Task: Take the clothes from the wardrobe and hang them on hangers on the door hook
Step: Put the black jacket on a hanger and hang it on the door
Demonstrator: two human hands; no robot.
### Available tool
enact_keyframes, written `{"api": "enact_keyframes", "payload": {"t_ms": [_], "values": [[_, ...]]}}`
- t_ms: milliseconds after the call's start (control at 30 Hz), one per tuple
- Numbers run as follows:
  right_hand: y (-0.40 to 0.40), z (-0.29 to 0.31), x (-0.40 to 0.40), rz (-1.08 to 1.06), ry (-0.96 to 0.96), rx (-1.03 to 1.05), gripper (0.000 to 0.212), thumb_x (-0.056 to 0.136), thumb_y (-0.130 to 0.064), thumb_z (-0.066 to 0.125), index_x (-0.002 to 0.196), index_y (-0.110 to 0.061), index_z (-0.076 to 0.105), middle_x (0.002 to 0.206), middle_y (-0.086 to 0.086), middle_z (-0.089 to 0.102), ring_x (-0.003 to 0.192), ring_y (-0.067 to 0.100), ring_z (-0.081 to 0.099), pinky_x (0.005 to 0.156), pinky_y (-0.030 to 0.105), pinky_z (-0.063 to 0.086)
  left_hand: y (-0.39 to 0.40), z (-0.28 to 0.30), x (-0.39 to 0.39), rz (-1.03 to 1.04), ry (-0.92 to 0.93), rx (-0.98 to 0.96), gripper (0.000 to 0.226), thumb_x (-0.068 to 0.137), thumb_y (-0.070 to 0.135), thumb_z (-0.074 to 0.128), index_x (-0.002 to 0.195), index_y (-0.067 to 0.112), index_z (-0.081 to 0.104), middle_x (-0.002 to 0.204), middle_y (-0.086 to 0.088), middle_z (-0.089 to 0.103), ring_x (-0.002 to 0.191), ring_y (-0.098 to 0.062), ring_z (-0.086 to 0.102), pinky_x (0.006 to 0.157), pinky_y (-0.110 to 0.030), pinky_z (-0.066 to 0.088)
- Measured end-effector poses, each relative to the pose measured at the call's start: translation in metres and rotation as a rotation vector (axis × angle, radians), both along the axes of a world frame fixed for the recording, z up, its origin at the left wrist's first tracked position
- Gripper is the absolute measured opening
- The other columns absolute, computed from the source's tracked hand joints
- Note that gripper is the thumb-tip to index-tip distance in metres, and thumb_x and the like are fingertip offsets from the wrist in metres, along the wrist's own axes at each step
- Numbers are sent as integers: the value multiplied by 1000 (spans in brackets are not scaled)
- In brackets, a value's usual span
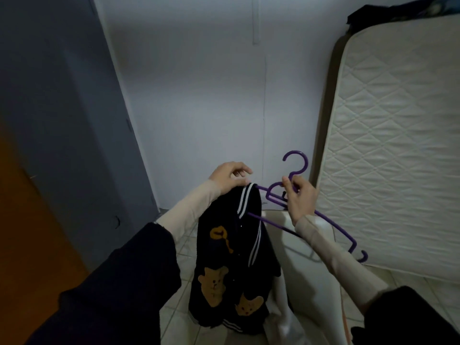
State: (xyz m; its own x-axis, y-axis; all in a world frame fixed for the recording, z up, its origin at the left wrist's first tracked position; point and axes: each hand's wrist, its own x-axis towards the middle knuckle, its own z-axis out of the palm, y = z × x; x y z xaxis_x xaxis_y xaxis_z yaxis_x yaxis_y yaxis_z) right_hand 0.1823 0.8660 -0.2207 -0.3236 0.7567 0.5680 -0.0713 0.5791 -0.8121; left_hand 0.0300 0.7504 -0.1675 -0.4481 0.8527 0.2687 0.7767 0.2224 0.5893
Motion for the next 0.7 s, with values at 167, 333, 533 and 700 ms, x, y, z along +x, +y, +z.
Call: {"api": "enact_keyframes", "payload": {"t_ms": [167, 333, 533, 700], "values": [[-3, 5, 1, 11, 15, 5, 39, 88, -13, 60, 56, -18, 38, 54, -8, 34, 54, 5, 32, 54, 12, 30, 5, -12, 1, -36, 87, -133, 27, 83, 16, 67, 110, 14, 66, 111, -8, 66, 106, -19, 56, 86, -19, 35], [15, 10, 3, 96, -12, 14, 30, 88, -18, 61, 60, -11, 50, 54, -5, 37, 54, 7, 33, 54, 17, 29, 6, -6, 7, 11, 53, -15, 23, 78, 12, 70, 100, 9, 71, 99, -11, 69, 91, -14, 56, 75, -16, 35], [39, 17, 5, 136, -66, 30, 25, 85, -24, 63, 67, -7, 62, 61, 2, 50, 63, 17, 43, 61, 34, 36, 13, -8, 18, 64, -26, 128, 19, 70, 6, 76, 90, 6, 73, 80, -7, 63, 81, -14, 56, 74, -9, 41], [37, 15, 17, -25, 10, 198, 17, 82, -16, 68, 93, -5, 62, 92, 3, 51, 83, 14, 49, 71, 20, 41, 17, -1, 21, 83, 1, 92, 19, 70, 6, 77, 88, 5, 73, 77, -8, 59, 78, -16, 53, 72, -19, 41]]}}
